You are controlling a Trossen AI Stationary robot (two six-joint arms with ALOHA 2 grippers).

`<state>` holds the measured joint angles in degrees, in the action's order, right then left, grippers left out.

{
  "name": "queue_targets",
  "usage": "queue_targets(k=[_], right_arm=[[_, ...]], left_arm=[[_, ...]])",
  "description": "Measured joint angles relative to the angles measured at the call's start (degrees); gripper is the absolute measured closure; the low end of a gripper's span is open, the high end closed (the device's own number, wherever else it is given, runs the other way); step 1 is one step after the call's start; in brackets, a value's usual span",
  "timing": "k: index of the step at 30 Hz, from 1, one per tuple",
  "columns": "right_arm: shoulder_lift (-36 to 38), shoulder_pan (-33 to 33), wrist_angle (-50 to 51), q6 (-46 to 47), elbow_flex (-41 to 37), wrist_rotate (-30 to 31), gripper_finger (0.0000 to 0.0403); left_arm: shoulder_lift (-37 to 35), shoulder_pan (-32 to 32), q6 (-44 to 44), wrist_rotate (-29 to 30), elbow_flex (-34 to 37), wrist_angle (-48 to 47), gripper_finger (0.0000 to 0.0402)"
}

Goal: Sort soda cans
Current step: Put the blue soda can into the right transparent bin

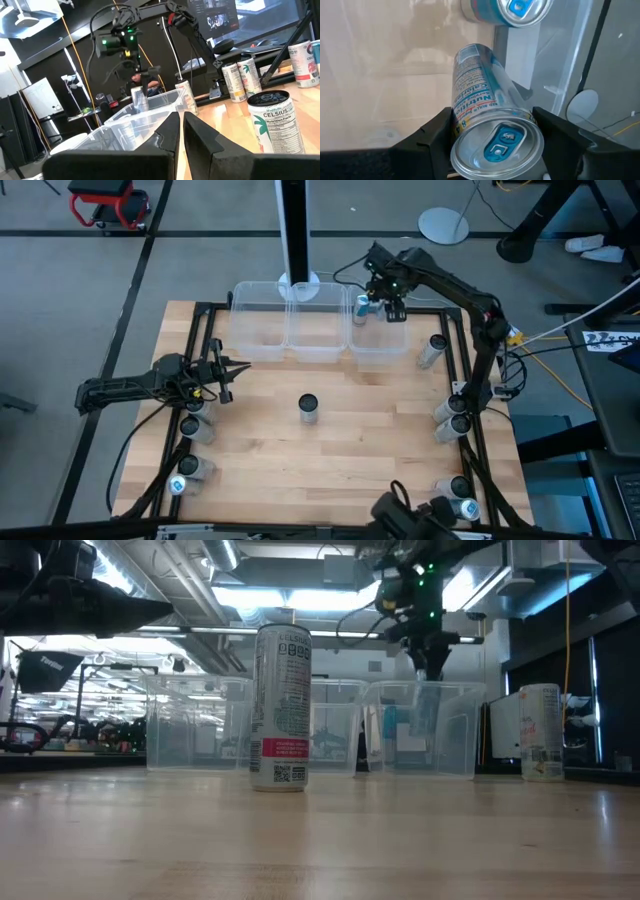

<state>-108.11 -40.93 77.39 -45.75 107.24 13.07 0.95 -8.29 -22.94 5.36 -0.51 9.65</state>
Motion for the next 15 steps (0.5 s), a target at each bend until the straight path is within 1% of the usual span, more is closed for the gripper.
queue_targets(k=[8, 15], right_arm=[[-4.7, -0.1, -1.6, -1.2, 0.0, 0.0, 0.0173], [-7.3, -0.7, -2.0, -2.1, 0.0, 0.4, 0.0173]], left_arm=[[0.0, 0.0, 0.0, 0.0, 0.0, 0.0, 0.0384], [0.0, 0.0, 0.0, 0.0, 0.0, 0.0, 0.0384]])
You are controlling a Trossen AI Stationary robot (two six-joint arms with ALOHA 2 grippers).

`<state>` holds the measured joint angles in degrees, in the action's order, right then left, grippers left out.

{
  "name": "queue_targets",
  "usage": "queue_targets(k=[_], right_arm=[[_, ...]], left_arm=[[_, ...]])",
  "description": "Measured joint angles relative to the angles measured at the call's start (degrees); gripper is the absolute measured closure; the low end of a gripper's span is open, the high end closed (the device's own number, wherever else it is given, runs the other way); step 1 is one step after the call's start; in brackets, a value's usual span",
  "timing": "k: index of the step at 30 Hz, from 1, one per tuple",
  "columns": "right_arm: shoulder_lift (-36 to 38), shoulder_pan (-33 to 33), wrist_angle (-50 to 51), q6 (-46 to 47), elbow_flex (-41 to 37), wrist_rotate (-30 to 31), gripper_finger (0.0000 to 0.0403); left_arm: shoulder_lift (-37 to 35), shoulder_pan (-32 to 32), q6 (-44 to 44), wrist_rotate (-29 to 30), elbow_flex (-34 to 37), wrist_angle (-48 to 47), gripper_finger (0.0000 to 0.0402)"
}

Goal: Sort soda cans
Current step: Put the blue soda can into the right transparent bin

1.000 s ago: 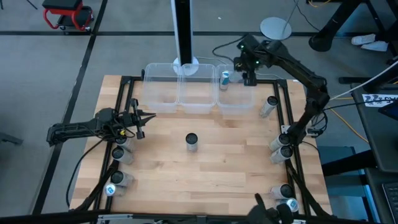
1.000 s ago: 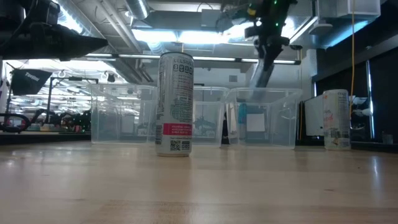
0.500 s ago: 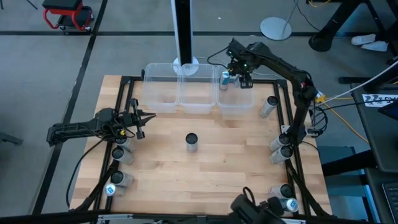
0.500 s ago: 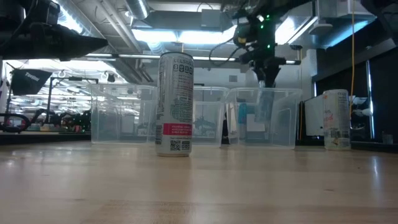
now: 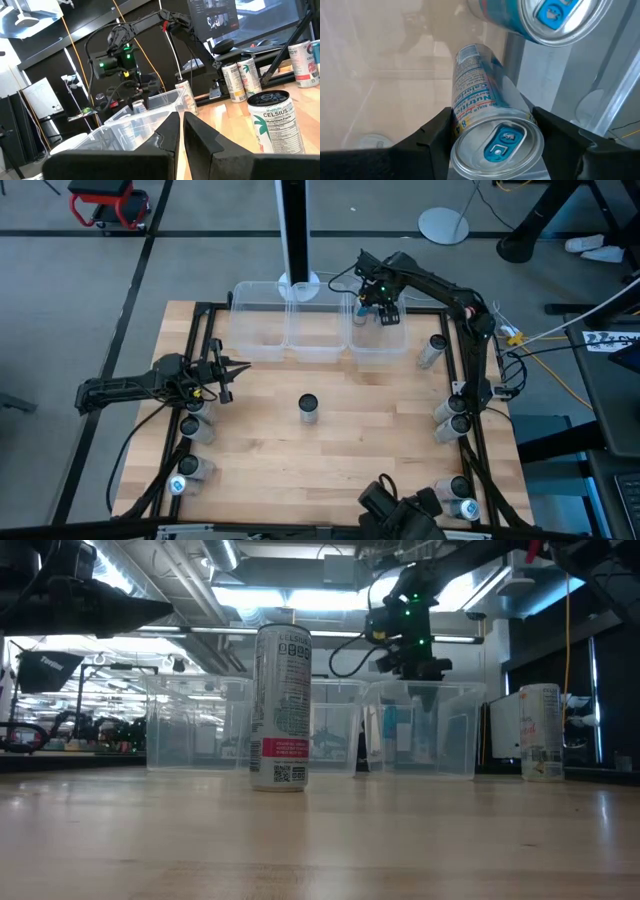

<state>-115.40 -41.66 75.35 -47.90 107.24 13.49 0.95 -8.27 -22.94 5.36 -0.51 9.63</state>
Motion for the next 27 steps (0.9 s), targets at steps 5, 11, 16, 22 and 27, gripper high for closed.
queue_targets(k=[5, 11, 16, 22, 27], right_arm=[[-1.6, 0.0, -1.2, -0.1, 0.0, 0.1, 0.0173], [-2.4, 0.0, -2.0, -0.4, 0.0, -0.1, 0.0165], [-2.4, 0.0, -1.8, -0.4, 0.0, -0.2, 0.0127], [-2.3, 0.0, -2.1, -0.4, 0.0, 0.5, 0.0095], [-2.2, 0.0, -1.4, -2.3, 0.0, 1.0, 0.0089]], left_arm=[[-0.1, 0.0, 0.0, 0.0, 0.0, 0.0, 0.0384], [-0.1, 0.0, 0.2, 0.0, 0.0, 0.0, 0.0384], [-0.1, 0.0, 0.3, 0.0, 0.0, 0.0, 0.0384], [0.0, 0.0, 0.4, 0.0, 0.0, 0.0, 0.0384], [0.0, 0.0, 0.4, 0.0, 0.0, 0.0, 0.0384]])
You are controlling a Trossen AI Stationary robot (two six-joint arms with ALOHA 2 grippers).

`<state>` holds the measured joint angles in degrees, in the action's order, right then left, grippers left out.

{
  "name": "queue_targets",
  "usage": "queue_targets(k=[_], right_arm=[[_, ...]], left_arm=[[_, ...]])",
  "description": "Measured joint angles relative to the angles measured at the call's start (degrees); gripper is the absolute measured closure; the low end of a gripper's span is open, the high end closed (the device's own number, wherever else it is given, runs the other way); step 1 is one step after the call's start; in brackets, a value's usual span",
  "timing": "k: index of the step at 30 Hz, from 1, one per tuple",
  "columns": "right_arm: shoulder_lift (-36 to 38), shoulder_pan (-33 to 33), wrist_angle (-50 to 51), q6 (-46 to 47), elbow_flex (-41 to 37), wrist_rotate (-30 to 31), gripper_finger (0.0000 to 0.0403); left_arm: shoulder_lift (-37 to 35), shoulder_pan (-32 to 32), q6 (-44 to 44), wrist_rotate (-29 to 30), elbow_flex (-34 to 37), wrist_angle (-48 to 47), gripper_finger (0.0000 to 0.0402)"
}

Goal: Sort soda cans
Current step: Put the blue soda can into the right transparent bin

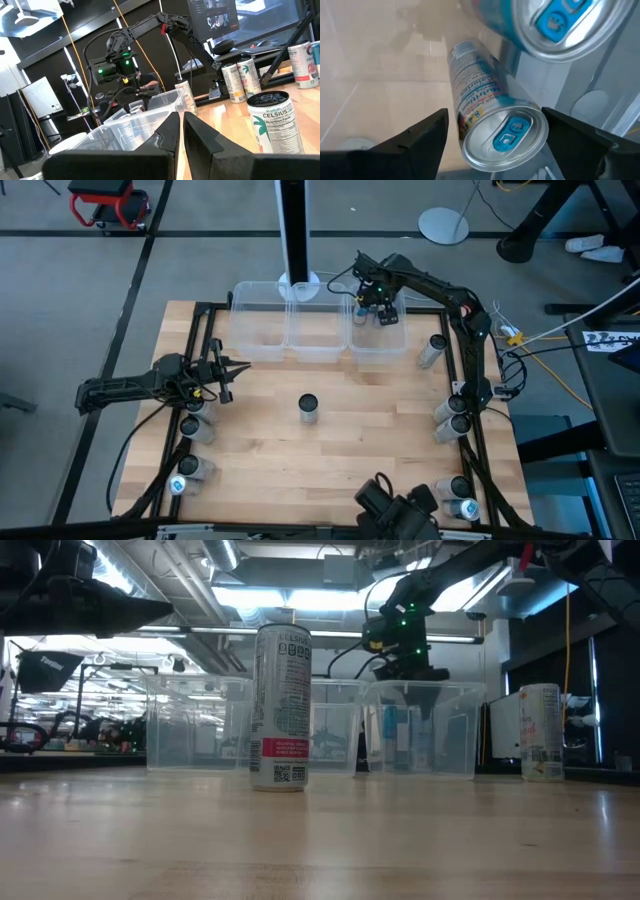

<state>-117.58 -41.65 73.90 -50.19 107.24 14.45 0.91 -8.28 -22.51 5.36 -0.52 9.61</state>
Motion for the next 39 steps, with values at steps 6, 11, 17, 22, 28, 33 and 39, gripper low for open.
queue_targets(k=[6, 11, 17, 22, 28, 33, 39], right_arm=[[0.1, 0.0, 8.5, 0.3, 5.5, 1.1, 0.0088], [0.1, 1.3, 13.3, 0.8, 13.3, 2.0, 0.0087], [0.2, 5.8, 16.1, 0.7, 21.7, 1.6, 0.0086], [1.9, 11.4, 16.0, 0.7, 24.2, -4.2, 0.0086], [4.5, 21.2, 16.1, 3.5, 24.2, -6.7, 0.0086], [5.7, 30.4, 16.1, 5.9, 24.2, -9.2, 0.0086], [5.7, 41.2, 16.1, 9.9, 24.1, -11.2, 0.0086]], left_arm=[[0.0, 0.0, 0.0, 0.0, 0.0, 0.0, 0.0384], [0.0, 0.0, 0.1, 0.0, 0.0, 0.0, 0.0384], [0.1, 0.0, 0.3, 0.0, 0.0, -0.4, 0.0384], [0.1, 0.0, 0.2, 0.0, 0.0, -0.6, 0.0384], [0.1, 0.0, 0.0, 0.0, 0.0, -0.5, 0.0384], [0.1, 0.0, -0.7, 0.0, 0.0, -0.4, 0.0384], [0.0, 0.0, -0.7, 0.0, 0.0, 0.6, 0.0384]])
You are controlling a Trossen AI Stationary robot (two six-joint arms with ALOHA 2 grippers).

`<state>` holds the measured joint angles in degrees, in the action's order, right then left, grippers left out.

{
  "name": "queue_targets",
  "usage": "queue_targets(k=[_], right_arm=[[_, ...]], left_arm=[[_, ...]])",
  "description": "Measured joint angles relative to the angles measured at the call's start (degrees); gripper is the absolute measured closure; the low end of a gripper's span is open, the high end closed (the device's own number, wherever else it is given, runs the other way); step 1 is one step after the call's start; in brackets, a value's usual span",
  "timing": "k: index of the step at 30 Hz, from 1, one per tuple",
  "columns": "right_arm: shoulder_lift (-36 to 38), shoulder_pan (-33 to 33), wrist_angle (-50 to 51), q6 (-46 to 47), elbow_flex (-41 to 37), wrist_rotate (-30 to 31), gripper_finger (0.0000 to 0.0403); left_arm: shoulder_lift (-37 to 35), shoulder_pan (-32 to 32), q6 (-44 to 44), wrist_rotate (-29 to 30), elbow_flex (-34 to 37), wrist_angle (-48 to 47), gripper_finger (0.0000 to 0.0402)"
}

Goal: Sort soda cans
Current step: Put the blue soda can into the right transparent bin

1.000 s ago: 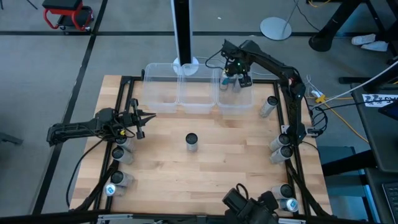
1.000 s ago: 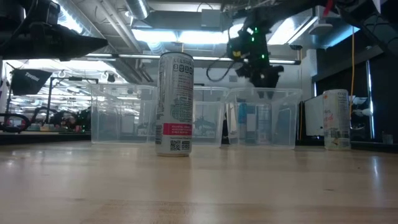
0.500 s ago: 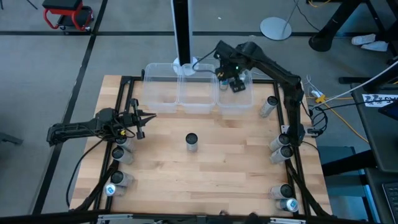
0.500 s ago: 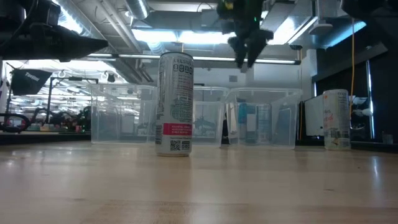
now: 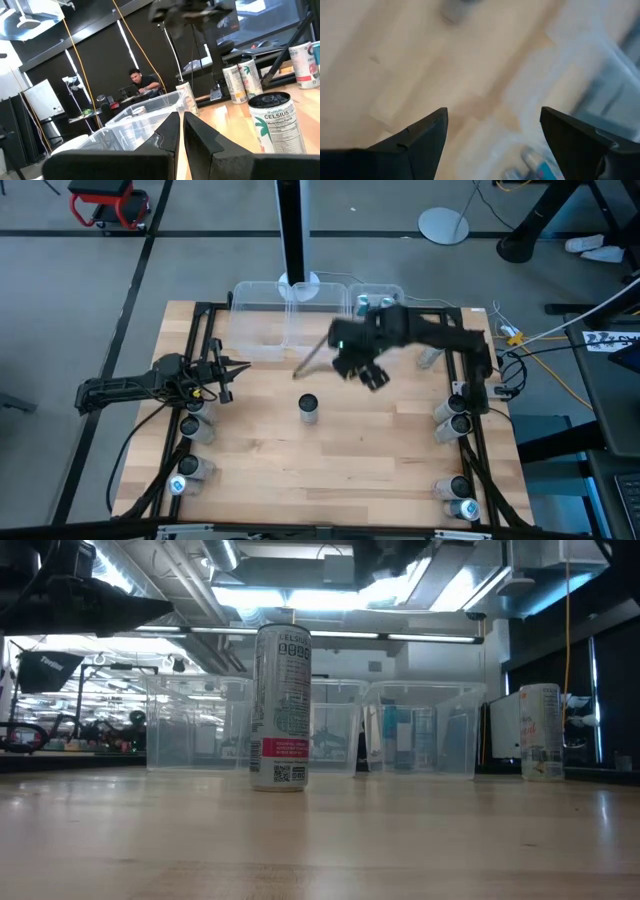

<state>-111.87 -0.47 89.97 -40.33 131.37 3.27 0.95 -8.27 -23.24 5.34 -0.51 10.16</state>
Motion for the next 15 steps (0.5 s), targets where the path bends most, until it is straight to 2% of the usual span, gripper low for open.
queue_targets(k=[9, 15], right_arm=[[0.0, 14.6, 0.0, 9.2, -2.8, -0.5, 0.0086], [0.0, 23.4, 0.0, 18.7, -6.7, -1.4, 0.0086]], left_arm=[[0.0, 0.0, -0.9, 0.0, 0.0, 2.1, 0.0384], [0.0, 0.0, 0.1, 0.0, 0.0, 4.0, 0.0384]])
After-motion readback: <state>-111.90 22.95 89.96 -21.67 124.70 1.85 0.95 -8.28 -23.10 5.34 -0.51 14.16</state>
